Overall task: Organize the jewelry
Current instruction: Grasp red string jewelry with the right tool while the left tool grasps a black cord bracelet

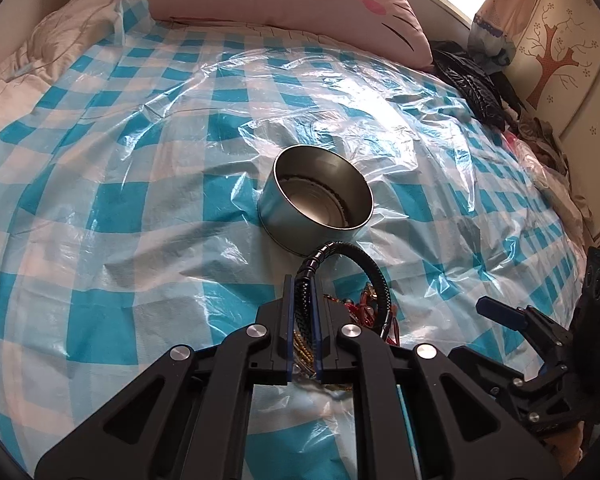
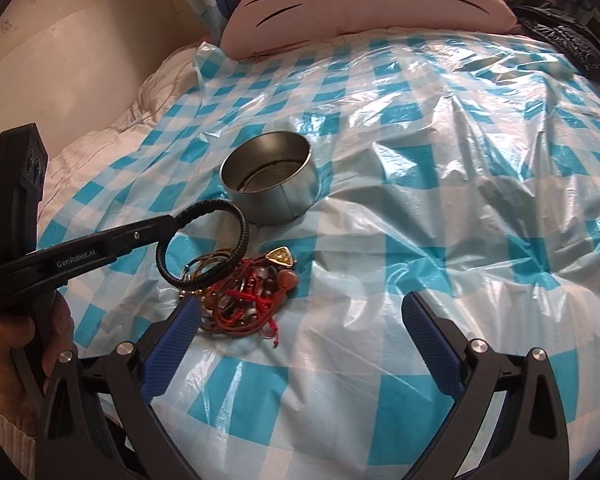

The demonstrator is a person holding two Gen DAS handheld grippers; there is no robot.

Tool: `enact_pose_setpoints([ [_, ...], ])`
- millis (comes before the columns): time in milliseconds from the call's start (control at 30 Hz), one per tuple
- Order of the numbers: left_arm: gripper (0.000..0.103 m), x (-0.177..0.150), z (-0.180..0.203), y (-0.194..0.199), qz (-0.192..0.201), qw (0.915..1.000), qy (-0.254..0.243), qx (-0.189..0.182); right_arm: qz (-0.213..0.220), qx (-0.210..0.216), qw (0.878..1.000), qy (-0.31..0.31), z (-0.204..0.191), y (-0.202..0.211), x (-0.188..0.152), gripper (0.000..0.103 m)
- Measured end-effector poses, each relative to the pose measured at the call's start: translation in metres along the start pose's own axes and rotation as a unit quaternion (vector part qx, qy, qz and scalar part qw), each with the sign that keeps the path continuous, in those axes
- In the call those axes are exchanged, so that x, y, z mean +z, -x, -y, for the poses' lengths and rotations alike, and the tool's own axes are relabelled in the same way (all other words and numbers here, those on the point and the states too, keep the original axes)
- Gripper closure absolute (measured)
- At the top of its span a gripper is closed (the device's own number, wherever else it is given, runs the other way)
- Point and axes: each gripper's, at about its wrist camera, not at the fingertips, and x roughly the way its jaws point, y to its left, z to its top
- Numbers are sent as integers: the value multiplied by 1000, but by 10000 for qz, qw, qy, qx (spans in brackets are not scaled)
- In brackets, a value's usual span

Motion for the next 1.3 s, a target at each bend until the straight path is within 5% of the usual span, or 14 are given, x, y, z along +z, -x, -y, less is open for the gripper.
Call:
enact_pose_setpoints([
  [67, 96, 2, -8, 4, 38, 10000, 69, 14, -84, 129, 9998, 123, -7, -10, 2, 7],
  [333, 96, 1, -27, 7, 154, 9994, 305, -30, -369, 27, 9993, 100, -1, -46, 23, 39],
  [500, 96, -1, -32, 4, 173, 9991, 373, -55, -713, 128, 9973, 126, 2, -73, 30, 45],
  [567, 96, -1, -32, 4, 179, 9991, 379, -65, -688, 206, 9973, 176, 2, -75, 30, 54],
  [633, 96, -1, -32, 4, 173, 9991, 371, -60, -713, 459, 9963, 133, 5, -75, 28, 82],
  [767, 96, -1, -30, 2, 164, 9992, 361, -67, -579, 558, 9967, 64, 5, -64, 23, 87],
  [833, 96, -1, -28, 3, 176, 9992, 344, -73, -430, 622, 9971, -64, 9, -55, 23, 98],
  [1033, 96, 2, -21, 7, 239, 9992, 290, -105, 82, 825, 9956, -430, 22, -24, 21, 98],
  [1167, 96, 2, -19, 8, 235, 9993, 280, -106, -132, 739, 9969, -238, 12, -35, 28, 95],
  [1233, 96, 1, -19, 8, 232, 9992, 296, -106, -199, 543, 9983, -101, 6, -45, 33, 31],
  [1300, 96, 1, -20, 8, 236, 9992, 313, -107, -290, 475, 9984, 113, -1, -55, 35, 31],
])
